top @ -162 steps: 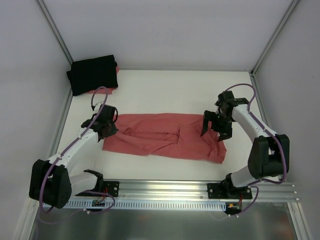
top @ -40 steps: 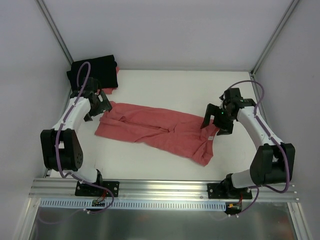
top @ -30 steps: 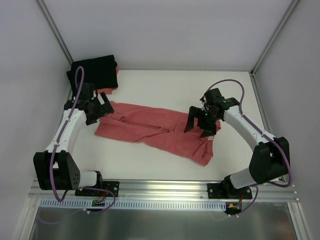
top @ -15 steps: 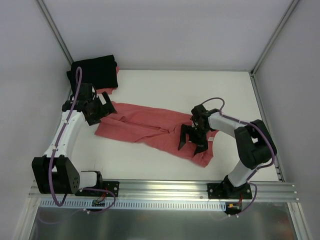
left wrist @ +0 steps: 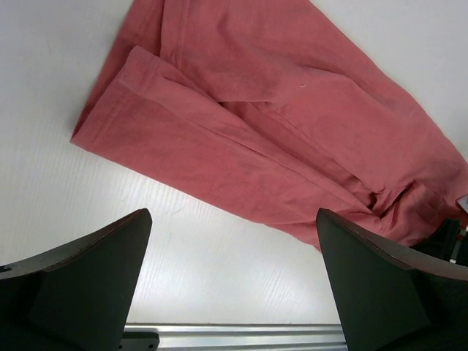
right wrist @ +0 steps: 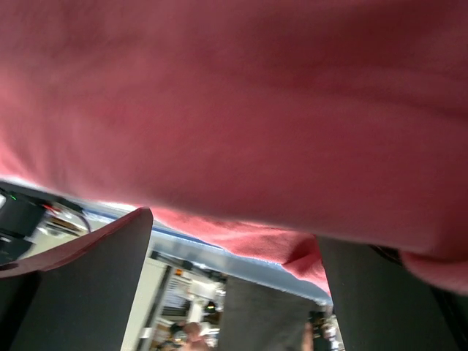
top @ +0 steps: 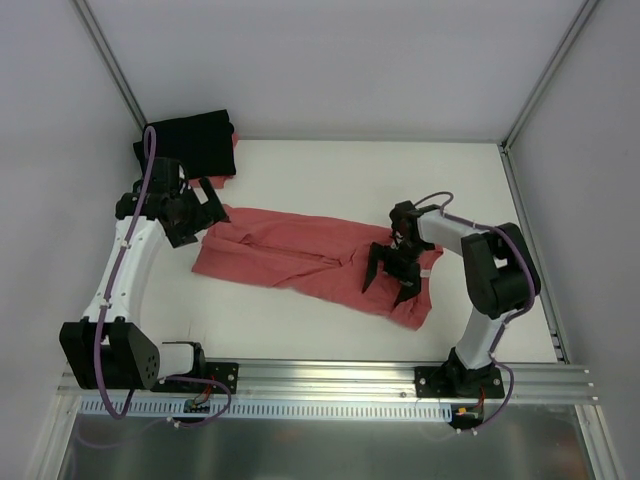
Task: Fold and stack the t-shirts
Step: Rotate the tshirt 90 degrees
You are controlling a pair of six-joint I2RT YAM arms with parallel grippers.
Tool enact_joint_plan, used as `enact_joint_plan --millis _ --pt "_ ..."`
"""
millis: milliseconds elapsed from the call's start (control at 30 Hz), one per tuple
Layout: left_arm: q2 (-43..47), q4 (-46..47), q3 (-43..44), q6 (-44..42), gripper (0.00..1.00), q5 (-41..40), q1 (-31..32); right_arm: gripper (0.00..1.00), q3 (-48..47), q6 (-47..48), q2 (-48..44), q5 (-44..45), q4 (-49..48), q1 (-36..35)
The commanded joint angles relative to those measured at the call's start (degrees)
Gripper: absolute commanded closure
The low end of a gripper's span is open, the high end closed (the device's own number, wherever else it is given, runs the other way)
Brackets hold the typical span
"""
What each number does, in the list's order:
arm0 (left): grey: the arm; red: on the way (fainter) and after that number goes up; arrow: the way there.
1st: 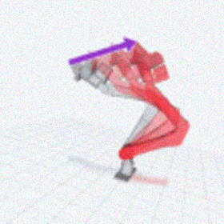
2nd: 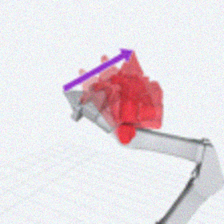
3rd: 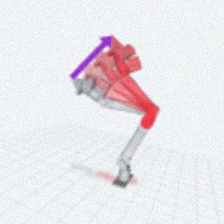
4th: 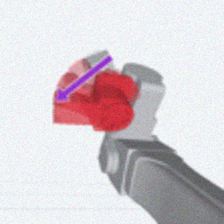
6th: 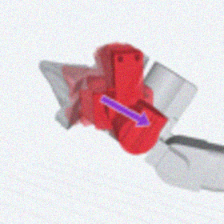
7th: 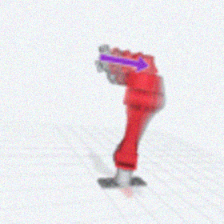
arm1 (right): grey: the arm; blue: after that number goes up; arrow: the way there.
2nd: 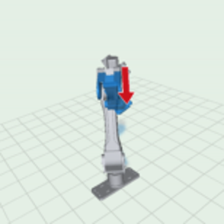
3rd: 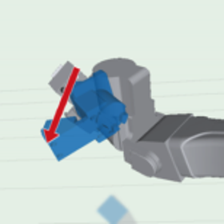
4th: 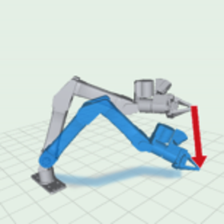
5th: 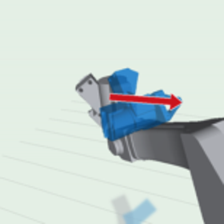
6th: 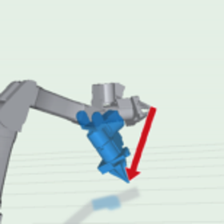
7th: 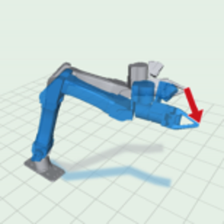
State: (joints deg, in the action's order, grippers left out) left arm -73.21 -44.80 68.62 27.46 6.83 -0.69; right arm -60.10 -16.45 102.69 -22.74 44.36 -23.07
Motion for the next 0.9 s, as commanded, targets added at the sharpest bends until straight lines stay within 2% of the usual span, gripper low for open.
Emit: enact_joint_plan --millis 0,200,500,733,867 --pt "2.11 -3.98 3.18 0.14 0.01 -1.91 0.43 0.0 -2.38 4.67 4.35 11.67 -2.96 4.51" --pt "2.81 -6.27 4.59 -0.31 0.01 -3.31 0.51 0.0 -12.39 7.3 10.4 11.58 -0.42 8.21" --pt "3.16 -8.9 6.53 -0.66 0.01 -4.63 0.43 0.01 -30.15 9.94 19.55 11.84 6.0 9.18" --pt "3.95 -10.05 6.0 0.57 0.01 -3.58 0.51 0.01 -53.59 12.05 30.62 11.93 14.6 10.85" --pt "4.91 -10.75 5.3 1.28 0.01 -3.4 0.43 0.0 -63.62 12.14 36.16 10.62 16.99 11.99"
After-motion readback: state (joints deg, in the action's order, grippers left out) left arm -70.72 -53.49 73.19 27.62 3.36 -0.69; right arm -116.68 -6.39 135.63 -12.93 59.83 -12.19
